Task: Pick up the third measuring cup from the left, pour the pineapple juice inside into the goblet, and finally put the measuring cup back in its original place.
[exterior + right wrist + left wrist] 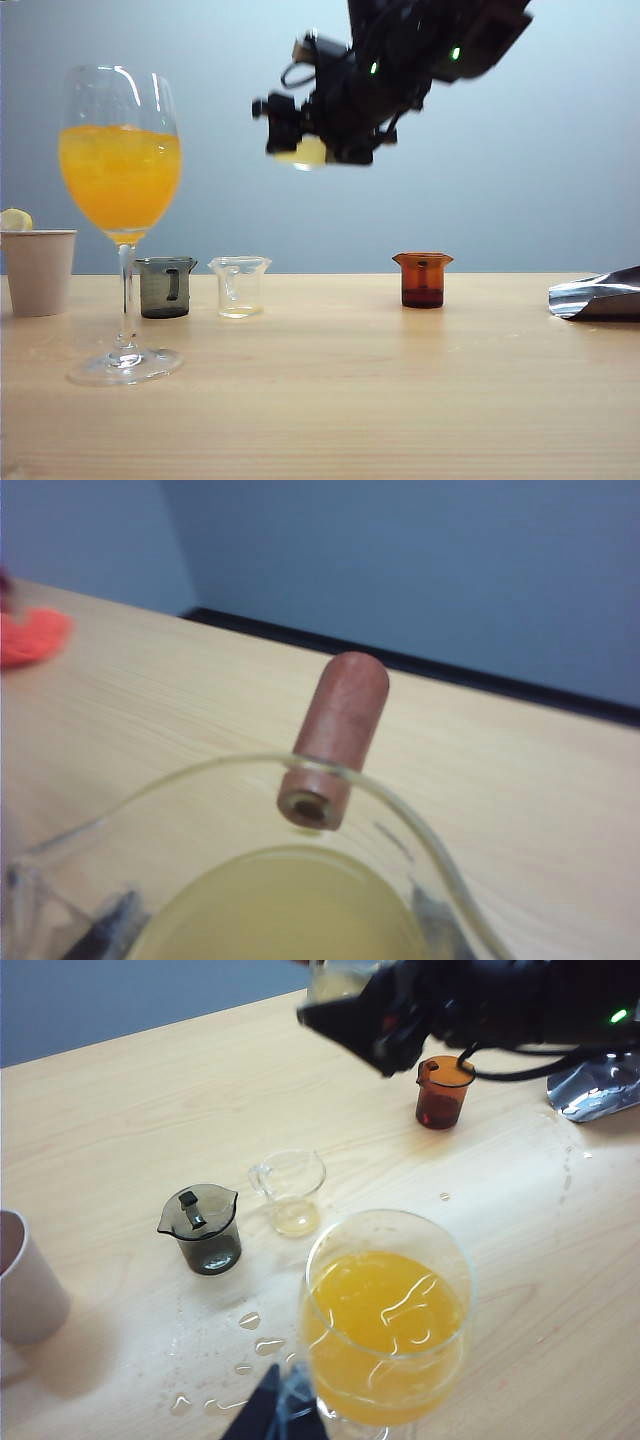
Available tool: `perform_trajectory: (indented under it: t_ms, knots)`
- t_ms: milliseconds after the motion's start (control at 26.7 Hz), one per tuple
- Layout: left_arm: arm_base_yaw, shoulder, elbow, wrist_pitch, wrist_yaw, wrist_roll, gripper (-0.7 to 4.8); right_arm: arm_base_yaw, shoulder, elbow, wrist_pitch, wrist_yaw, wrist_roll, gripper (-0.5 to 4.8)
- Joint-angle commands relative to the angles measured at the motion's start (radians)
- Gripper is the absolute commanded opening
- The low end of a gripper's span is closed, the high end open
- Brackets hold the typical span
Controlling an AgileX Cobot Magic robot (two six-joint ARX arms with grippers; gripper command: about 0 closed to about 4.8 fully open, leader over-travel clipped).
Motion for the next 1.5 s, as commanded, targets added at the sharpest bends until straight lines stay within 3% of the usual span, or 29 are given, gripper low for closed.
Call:
perform_trajectory:
  t_ms: [37, 375, 524, 936, 1161, 1498]
  knots:
    - [0.000, -0.002, 0.007, 0.013, 0.005, -0.014, -0.06, 0.009, -0.050, 0.008, -0.006, -0.064, -0.015, 1.47]
    - [0.000, -0.003, 0.007, 0.012, 0.004, -0.088, -0.06, 0.048, -0.145, 0.008, -0.176, -0.148, -0.046, 1.47]
    - [0.000, -0.003, 0.008, 0.009, 0.005, -0.098, -0.06, 0.094, -0.172, 0.008, -0.231, -0.193, -0.122, 1.47]
    - [0.000, -0.003, 0.015, -0.048, 0.008, -0.129, -0.06, 0.174, -0.195, 0.008, -0.296, -0.191, -0.337, 1.47]
    - [0.000, -0.003, 0.016, -0.049, 0.008, -0.129, -0.06, 0.174, -0.229, 0.008, -0.307, -0.248, -0.315, 1.48]
    - [0.000, -0.003, 0.040, -0.058, 0.047, -0.141, -0.06, 0.174, -0.272, 0.000, -0.451, -0.340, -0.317, 1.47]
